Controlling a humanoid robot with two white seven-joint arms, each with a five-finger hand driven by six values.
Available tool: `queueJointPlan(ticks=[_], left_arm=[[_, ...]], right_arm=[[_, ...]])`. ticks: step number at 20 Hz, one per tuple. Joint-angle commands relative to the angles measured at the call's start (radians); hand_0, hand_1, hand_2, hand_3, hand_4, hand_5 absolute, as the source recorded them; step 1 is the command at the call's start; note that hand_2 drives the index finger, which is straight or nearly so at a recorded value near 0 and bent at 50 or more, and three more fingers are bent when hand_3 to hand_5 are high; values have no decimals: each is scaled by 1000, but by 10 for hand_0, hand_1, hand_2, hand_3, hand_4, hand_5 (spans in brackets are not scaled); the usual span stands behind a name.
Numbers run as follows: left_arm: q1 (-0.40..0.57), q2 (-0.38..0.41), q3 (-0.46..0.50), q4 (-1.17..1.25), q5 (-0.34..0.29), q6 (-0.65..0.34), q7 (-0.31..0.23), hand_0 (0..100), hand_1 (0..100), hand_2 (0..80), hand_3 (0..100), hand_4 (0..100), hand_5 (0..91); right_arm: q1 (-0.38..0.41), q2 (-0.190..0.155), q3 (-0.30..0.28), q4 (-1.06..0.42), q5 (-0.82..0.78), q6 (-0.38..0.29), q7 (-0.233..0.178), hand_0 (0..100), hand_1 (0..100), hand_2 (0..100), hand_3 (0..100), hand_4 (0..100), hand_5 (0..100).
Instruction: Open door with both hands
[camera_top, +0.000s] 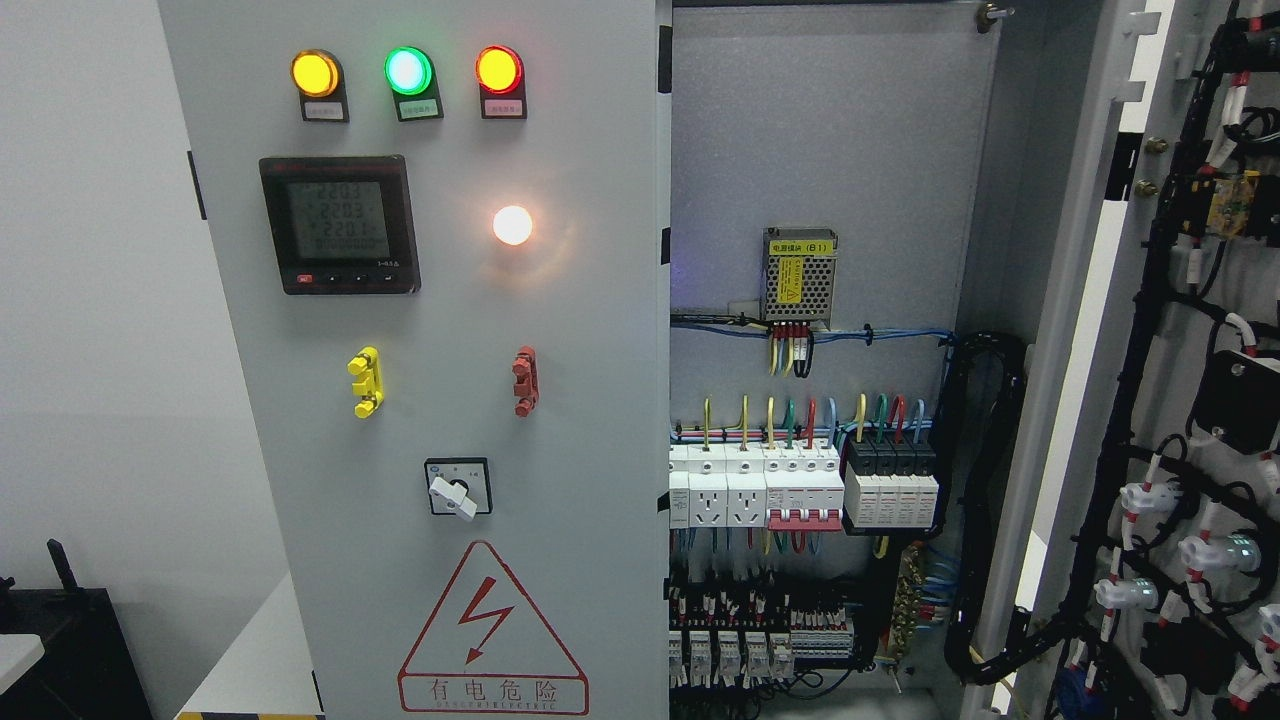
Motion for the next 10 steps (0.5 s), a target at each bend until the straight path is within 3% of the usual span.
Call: queueJointPlan(ticks=[1, 4, 6, 10], left_arm=[[-1, -24, 62, 12, 75, 5, 0, 0, 0, 0, 0, 33, 0], [-1, -24, 62, 1, 79, 2, -2, 0, 0, 0, 0, 33, 0], [-1, -24, 62, 1, 79, 1, -2, 0, 0, 0, 0, 33, 0], [-5, -23, 62, 1, 78, -2, -2, 0, 0, 0, 0, 32, 0]], right_arm=[[-19, -4, -2, -4, 0, -2, -1, 0, 0, 0, 0, 0, 0], [0, -15, -1, -107, 0, -2, -1, 0, 0, 0, 0, 0, 0], [61, -24, -2, -206, -7, -4, -1, 0, 0, 0, 0, 0, 0], [182, -86, -1, -456, -8, -4, -1, 0, 0, 0, 0, 0, 0]])
